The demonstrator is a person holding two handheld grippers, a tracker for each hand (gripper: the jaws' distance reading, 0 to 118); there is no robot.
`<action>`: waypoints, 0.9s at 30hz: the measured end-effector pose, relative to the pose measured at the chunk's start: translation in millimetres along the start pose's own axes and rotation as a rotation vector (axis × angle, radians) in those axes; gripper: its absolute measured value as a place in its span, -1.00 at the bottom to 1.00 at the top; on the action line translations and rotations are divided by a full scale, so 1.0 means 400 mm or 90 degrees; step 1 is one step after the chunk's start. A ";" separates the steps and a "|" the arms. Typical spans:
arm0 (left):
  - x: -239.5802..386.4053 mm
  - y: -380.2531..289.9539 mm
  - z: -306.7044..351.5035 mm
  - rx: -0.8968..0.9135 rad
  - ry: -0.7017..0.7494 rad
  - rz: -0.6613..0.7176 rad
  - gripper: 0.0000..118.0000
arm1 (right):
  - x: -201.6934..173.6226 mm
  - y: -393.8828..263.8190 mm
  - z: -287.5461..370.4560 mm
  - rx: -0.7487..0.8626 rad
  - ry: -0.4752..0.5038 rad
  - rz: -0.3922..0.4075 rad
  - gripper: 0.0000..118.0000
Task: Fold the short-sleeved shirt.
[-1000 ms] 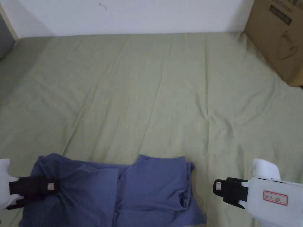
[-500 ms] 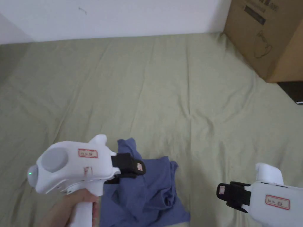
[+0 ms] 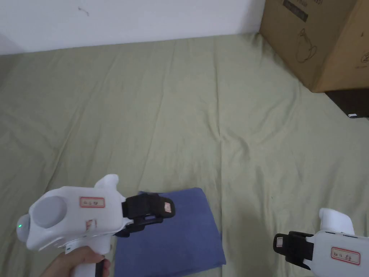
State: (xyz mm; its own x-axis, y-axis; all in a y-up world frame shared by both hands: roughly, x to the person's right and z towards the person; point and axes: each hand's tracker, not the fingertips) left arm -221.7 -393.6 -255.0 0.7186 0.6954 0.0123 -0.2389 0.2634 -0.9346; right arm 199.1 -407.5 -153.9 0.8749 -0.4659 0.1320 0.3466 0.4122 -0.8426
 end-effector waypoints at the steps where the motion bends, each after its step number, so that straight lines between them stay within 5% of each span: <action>1: -0.020 -0.009 0.004 0.011 0.002 0.006 -0.87 | -0.001 -0.002 -0.004 -0.001 0.000 0.000 -1.00; 4: -0.040 -0.021 -0.022 0.024 0.062 0.017 -0.87 | -0.011 -0.008 -0.015 -0.009 0.009 0.000 -1.00; 11: 0.051 -0.074 -0.211 -0.061 -0.032 -0.039 -0.87 | -0.028 -0.011 -0.017 -0.017 0.007 0.021 -1.00; 17: 0.132 -0.120 -0.375 -0.144 0.001 -0.088 -0.87 | -0.030 -0.010 0.015 -0.003 0.002 0.013 -1.00; 22: 0.147 -0.125 -0.339 -0.136 -0.061 -0.080 -0.87 | -0.051 -0.003 0.026 0.003 0.005 0.026 -1.00; 26: 0.091 -0.108 -0.209 -0.066 -0.095 -0.051 -0.87 | -0.108 0.009 -0.016 -0.020 0.015 0.093 -1.00; 27: 0.064 -0.103 -0.172 -0.054 -0.103 -0.030 -0.73 | -0.129 0.013 -0.034 -0.031 0.016 0.112 -1.00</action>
State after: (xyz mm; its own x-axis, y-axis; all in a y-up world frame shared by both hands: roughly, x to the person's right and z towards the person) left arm -148.5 -432.7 -240.8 0.6118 0.7836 0.1079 -0.1468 0.2465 -0.9580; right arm 151.3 -392.0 -172.2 0.9119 -0.4093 -0.0315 0.1720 0.4507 -0.8759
